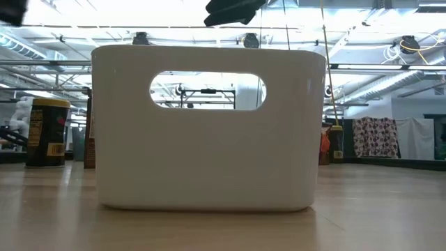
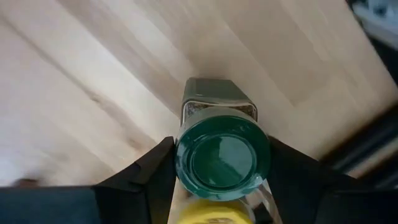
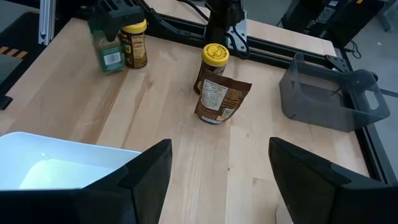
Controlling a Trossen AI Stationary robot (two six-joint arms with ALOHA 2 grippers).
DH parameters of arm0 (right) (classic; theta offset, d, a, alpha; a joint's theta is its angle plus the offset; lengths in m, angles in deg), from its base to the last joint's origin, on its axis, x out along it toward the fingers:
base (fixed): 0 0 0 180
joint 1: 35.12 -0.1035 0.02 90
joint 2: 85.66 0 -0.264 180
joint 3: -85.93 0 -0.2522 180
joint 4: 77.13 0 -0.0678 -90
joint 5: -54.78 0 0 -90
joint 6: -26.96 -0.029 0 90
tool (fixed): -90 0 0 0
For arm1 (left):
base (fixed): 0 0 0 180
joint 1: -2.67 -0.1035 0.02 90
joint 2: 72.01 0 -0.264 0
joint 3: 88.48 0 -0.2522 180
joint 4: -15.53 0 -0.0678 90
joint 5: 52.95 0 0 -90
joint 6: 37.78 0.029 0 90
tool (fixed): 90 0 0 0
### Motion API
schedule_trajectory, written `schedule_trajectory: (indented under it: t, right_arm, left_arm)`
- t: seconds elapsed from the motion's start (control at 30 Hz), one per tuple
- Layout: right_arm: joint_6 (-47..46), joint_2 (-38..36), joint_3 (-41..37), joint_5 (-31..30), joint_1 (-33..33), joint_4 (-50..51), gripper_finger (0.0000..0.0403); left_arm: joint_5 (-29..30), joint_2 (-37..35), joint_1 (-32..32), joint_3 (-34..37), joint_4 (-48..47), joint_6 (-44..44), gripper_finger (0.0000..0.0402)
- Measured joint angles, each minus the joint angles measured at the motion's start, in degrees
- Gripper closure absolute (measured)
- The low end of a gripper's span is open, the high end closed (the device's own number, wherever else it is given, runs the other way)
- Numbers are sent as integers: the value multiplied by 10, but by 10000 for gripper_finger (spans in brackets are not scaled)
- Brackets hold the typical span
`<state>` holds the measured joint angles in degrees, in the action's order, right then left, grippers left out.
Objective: Sort spices by type
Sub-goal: Put the green spice bottle into the top white bin
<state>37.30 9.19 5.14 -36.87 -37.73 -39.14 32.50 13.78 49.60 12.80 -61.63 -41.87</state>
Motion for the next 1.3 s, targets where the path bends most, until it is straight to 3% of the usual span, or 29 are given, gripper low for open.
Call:
schedule_trajectory:
  t: [0.33, 0.53, 0.7, 1.0, 1.13, 1.3]
  right_arm:
    - [-7, -9, 0, -3, 0, 72, 154]
    - [-8, -22, 1, -2, 3, 109, 154]
    - [-22, -34, -7, 5, 18, 149, 154]
    - [-98, -159, -210, -1, 87, 25, 154]
    - [-164, -218, -298, -1, 109, -41, 154]
    - [-183, -262, -358, 0, 111, -67, 154]
  left_arm:
    - [70, -60, -108, -77, -55, 15, 189]
    - [124, -85, -224, -130, -69, 43, 189]
    - [105, -80, -341, -141, -8, 83, 189]
    - [51, 0, -541, -141, 62, 133, 189]
    - [2, 60, -589, -141, 89, 140, 189]
    - [-10, 131, -606, -150, 91, 155, 189]
